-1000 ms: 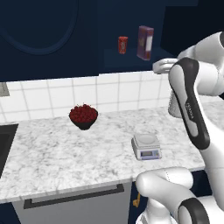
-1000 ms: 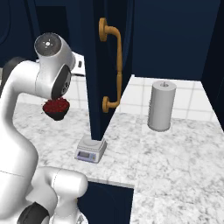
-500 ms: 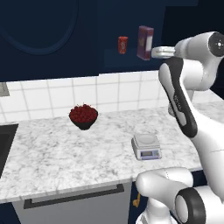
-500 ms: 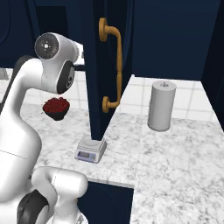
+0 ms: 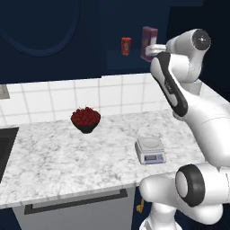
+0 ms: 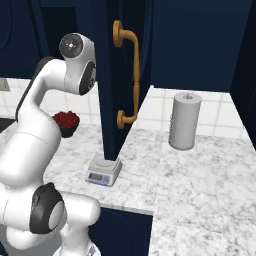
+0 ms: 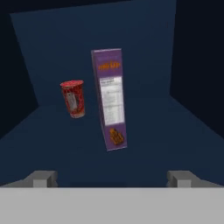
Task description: Pick the cereal and place it on the digital scale for weighing, and close the cabinet.
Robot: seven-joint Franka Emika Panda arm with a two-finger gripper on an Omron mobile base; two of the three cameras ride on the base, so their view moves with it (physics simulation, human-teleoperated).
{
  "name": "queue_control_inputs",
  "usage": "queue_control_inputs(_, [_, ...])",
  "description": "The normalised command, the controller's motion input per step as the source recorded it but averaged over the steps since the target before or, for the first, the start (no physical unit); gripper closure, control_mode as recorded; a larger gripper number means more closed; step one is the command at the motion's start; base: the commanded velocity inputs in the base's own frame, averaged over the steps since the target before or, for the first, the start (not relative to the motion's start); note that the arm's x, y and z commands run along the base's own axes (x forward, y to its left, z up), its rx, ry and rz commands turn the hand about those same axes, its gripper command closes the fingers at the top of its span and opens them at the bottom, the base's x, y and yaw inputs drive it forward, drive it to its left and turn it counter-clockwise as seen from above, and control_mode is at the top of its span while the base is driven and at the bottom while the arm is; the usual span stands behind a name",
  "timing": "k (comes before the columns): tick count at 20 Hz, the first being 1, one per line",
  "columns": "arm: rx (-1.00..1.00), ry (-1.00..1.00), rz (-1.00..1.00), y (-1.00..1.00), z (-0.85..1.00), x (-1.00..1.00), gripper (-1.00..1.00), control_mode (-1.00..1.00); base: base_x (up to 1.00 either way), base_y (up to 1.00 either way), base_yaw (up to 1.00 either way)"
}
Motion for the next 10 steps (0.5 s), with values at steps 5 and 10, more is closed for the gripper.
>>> queue_control_inputs(5, [0.00, 0.12, 0.00, 0.00, 0.03, 0.61, -1.00, -1.00, 0.00, 0.00, 0.00])
queue_control_inputs(10, [0.00, 0.03, 0.00, 0.00, 0.00, 0.14, -1.00, -1.00, 0.00, 0.00, 0.00])
